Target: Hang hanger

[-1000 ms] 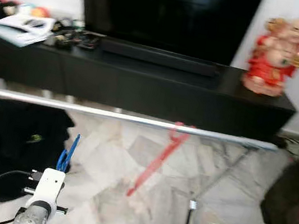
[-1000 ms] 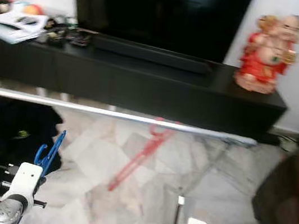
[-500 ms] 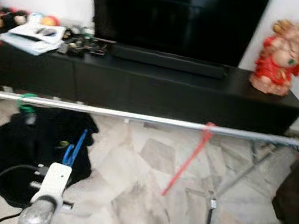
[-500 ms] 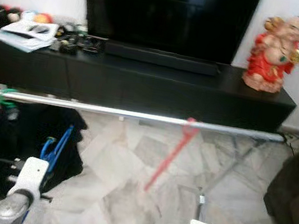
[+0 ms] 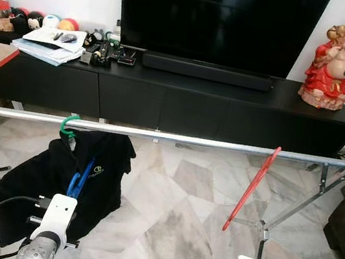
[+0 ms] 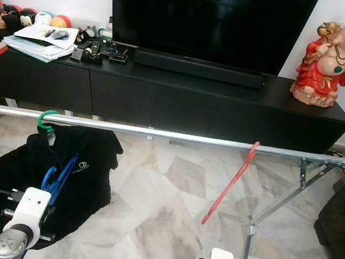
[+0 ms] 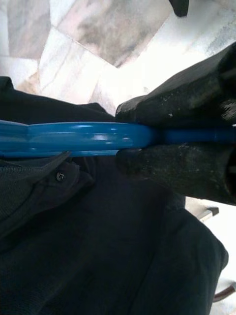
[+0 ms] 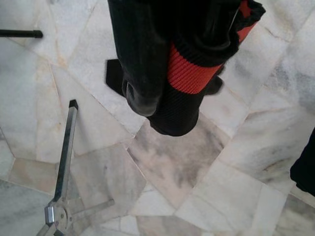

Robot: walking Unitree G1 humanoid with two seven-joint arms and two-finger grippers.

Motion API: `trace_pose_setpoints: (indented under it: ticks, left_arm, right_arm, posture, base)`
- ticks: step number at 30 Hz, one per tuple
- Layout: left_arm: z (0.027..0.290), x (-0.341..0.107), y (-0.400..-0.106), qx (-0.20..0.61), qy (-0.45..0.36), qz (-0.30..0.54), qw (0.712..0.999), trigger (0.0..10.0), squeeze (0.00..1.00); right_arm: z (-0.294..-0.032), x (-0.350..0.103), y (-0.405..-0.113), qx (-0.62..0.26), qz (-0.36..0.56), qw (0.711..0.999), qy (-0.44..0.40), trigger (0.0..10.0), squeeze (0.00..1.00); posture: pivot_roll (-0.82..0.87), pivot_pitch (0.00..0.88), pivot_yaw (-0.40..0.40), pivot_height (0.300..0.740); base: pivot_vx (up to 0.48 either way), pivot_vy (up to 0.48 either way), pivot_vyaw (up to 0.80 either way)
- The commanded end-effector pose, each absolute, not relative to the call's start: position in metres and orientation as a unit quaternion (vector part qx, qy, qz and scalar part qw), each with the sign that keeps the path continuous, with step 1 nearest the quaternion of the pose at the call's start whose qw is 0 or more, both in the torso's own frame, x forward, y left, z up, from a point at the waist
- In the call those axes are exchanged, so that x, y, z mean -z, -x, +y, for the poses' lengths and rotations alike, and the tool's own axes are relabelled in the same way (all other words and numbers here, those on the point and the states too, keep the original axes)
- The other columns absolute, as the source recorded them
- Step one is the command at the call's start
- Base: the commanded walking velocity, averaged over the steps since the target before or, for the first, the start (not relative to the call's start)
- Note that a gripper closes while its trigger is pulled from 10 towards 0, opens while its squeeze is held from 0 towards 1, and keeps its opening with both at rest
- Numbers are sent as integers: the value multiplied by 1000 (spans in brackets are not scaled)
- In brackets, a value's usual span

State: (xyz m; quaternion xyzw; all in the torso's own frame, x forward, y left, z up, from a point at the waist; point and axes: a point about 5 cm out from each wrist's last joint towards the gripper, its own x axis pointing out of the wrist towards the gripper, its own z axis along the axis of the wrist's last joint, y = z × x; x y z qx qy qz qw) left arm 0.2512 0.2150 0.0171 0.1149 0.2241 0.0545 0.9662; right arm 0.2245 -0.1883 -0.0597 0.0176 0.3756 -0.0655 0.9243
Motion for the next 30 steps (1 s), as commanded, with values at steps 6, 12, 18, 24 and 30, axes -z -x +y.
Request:
trace_pose_setpoints:
  ticks: [6, 12, 18, 24, 30]
  left_arm:
    - [213, -21, -253, -49, -114, 218, 968, 10000, 0]
    - [213, -22, -253, -49, -114, 219, 968, 10000, 0]
    - [213, -22, -254, -51, -114, 217, 968, 10000, 0]
    - [212, -23, -255, -50, -113, 216, 969, 10000, 0]
    - [212, -24, -255, -50, -113, 215, 969, 10000, 0]
  right_arm:
    - [-192, 64, -218, 71, 390, 918, -19, 10000, 0]
    - [-190, 63, -220, 73, 387, 919, -21, 10000, 0]
    - [-189, 60, -224, 71, 380, 922, -25, 10000, 0]
    - [-193, 60, -224, 74, 378, 923, -23, 10000, 0]
    - [-197, 60, -222, 77, 380, 922, -22, 10000, 0]
  posture:
    - [130, 0, -31, 740]
    - [130, 0, -32, 740]
    - [130, 0, -34, 740]
    - [131, 0, -35, 740]
    - [131, 0, -38, 740]
  base:
    - [-315, 0, 0]
    - [-324, 0, 0]
    - [-326, 0, 0]
    - [-324, 0, 0]
    - [-328, 0, 0]
